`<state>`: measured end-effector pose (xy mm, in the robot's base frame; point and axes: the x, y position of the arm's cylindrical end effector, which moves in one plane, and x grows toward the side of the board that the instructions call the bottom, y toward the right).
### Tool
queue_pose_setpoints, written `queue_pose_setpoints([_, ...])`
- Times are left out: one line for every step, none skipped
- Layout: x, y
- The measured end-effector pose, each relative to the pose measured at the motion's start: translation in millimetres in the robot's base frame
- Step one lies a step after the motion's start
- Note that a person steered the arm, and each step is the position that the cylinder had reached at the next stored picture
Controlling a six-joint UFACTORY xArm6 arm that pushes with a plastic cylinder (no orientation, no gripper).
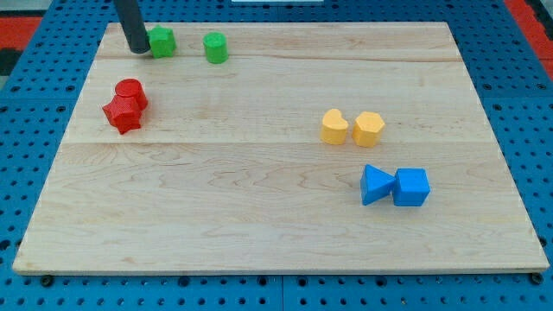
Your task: Move the green star along with green circle right a bit
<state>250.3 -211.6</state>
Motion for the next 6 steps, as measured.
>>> queue_pose_setpoints([-18.8, -64.6])
queue_pose_setpoints([-33.8, -40.7])
queue_pose_setpoints([-19.6, -2.0])
queue_pose_setpoints([-10.0, 24.9])
queue_pose_setpoints([-9.6, 62.9])
queue_pose_setpoints([-9.5, 76.4])
